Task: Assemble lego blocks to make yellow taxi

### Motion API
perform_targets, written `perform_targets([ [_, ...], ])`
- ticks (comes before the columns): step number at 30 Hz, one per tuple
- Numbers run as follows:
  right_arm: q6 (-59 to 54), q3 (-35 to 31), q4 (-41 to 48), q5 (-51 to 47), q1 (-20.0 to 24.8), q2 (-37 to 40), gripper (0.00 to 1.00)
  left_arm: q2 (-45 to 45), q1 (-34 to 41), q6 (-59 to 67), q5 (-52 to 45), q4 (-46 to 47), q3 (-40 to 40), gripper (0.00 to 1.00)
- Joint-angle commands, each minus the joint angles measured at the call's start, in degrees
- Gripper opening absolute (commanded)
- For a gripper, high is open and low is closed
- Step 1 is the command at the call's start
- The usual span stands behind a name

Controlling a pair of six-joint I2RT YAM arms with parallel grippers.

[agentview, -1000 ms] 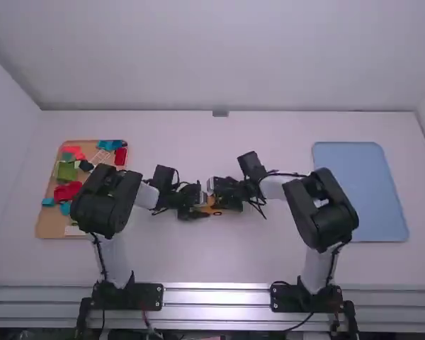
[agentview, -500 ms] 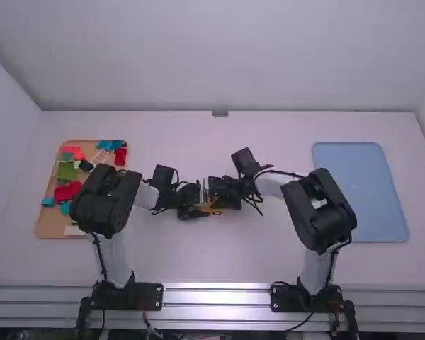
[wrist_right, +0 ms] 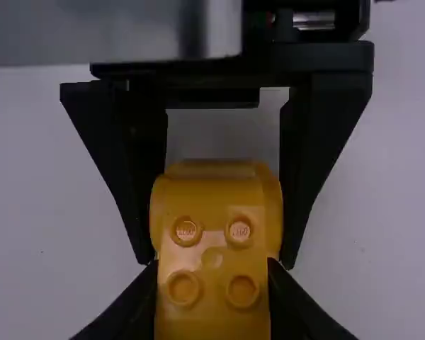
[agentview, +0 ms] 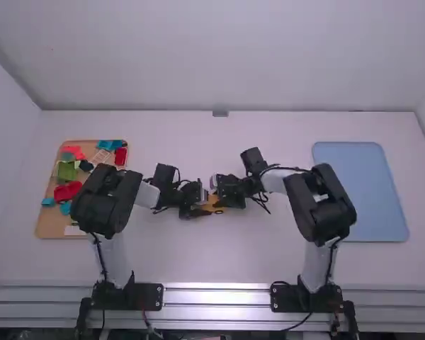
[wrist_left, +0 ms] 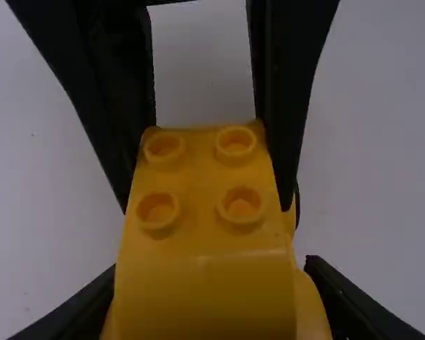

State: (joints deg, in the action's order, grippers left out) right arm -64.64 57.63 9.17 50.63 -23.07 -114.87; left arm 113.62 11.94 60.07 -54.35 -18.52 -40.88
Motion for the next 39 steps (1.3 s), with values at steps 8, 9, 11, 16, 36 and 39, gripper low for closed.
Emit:
perform_targets([
  [8,-0.1,-1.3,0.2,0.9,0.9,-1.2,0.48,0.8,0.1,1.1,0.0,0.5,0.0,0.44],
  [9,0.0,-1.3,0.2,0.8,0.9,-0.8,0.50,0.8,0.1,1.1,-0.1,0.5,0.0,0.44],
  [11,0.3,-1.3,0.3,1.1,1.0,0.1,0.50,0.8,0.1,1.1,0.0,0.5,0.0,0.44],
  [16,0.2,-1.4,1.1,3.8,1.2,5.0,0.55,0.8,0.1,1.0,0.0,0.5,-0.1,0.47],
  [36,15.2,-13.0,-20.7,3.8,6.1,2.6,0.99,-6.4,0.0,-4.0,8.7,14.9,-4.0,0.99],
  [39,14.9,-13.1,-26.1,7.4,5.0,-0.9,0.99,-12.6,0.1,-2.6,11.7,25.6,-6.6,0.99],
])
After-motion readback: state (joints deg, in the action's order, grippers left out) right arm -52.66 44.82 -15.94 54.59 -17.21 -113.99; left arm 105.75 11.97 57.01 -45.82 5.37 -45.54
